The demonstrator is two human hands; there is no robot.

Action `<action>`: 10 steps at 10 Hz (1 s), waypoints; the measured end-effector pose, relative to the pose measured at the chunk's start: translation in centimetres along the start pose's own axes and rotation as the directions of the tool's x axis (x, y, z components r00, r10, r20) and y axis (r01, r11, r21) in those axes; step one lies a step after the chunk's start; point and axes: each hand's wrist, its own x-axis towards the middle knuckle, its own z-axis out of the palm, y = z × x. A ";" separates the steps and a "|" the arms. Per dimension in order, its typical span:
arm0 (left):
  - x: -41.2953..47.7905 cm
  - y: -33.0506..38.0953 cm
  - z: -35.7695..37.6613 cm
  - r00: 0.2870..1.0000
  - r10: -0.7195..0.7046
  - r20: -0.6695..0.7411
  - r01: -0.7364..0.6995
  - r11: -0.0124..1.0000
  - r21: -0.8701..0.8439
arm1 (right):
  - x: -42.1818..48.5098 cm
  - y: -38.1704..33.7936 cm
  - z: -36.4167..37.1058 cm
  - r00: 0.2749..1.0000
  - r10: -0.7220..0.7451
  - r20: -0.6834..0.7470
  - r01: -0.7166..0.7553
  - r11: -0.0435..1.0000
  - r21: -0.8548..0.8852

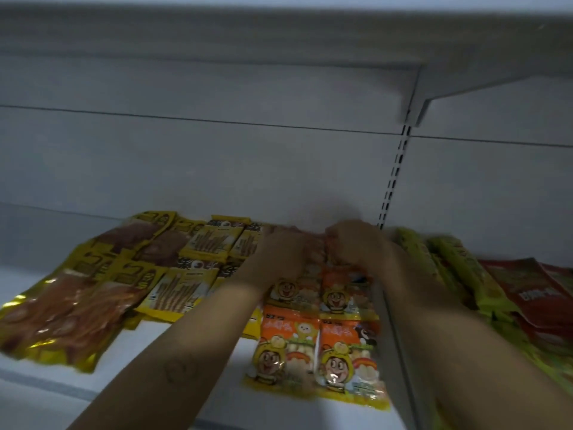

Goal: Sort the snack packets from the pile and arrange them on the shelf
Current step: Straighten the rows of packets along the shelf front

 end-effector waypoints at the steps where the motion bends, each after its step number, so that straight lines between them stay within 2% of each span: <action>1: -2.0 -2.6 -0.9 0.995 0.060 -0.076 -0.053 0.995 0.089 | -2.2 -4.3 -1.8 1.000 0.027 0.001 -0.027 0.999 0.040; 2: -3.6 -7.7 -2.0 0.998 0.006 -0.066 0.002 0.992 0.123 | -1.7 -8.3 -1.9 0.996 -0.080 -0.028 0.082 0.992 0.098; 3: -4.9 -12.8 -3.0 0.998 -0.043 -0.049 0.049 0.990 0.134 | -0.5 -11.3 -1.3 0.998 -0.056 -0.002 0.056 0.994 0.092; 4: -4.9 -16.2 -3.6 0.996 -0.079 0.040 0.072 0.985 0.154 | 0.4 -14.2 -1.1 0.999 0.015 -0.041 -0.009 0.992 0.129; 6: -3.9 -18.5 -1.5 0.990 0.095 0.101 -0.100 0.994 0.049 | 3.0 -16.6 1.6 0.985 0.153 0.074 -0.157 0.986 0.055; 8: -3.3 -18.8 -1.2 0.991 0.104 0.088 -0.111 0.990 0.084 | 2.1 -17.3 1.6 0.989 0.143 0.035 -0.145 0.987 0.066; 10: -2.9 -19.2 -1.4 0.982 0.132 0.132 -0.152 0.977 0.150 | 0.9 -17.4 0.6 0.992 0.104 0.077 -0.115 0.981 0.158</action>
